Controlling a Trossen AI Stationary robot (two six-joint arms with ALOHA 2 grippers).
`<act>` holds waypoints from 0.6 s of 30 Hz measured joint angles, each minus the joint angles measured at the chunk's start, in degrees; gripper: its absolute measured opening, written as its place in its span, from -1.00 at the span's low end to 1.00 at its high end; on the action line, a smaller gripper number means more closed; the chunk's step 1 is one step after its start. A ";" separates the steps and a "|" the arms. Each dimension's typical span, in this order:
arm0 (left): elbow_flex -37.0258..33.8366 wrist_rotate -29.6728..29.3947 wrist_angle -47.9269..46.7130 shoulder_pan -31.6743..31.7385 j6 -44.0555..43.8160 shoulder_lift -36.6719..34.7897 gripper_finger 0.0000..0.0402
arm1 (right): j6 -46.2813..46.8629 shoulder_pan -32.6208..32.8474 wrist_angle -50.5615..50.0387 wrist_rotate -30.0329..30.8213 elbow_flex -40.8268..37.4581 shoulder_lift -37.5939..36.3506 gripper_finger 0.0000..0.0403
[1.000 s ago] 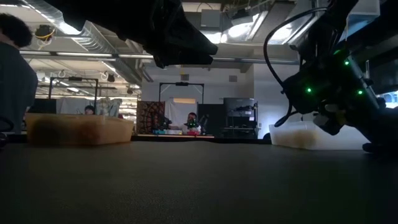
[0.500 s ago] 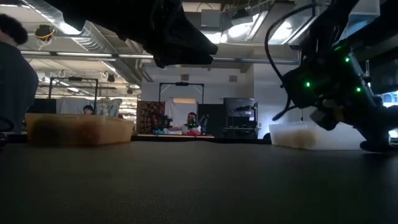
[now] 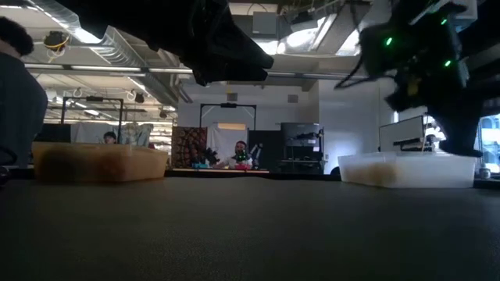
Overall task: Sort produce into baskets
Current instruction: Put the eggplant into the red bin
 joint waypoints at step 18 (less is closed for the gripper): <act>0.00 0.00 -0.04 0.02 -0.94 0.00 -0.07 | 26.73 27.68 0.14 -7.61 0.01 -10.50 -1.00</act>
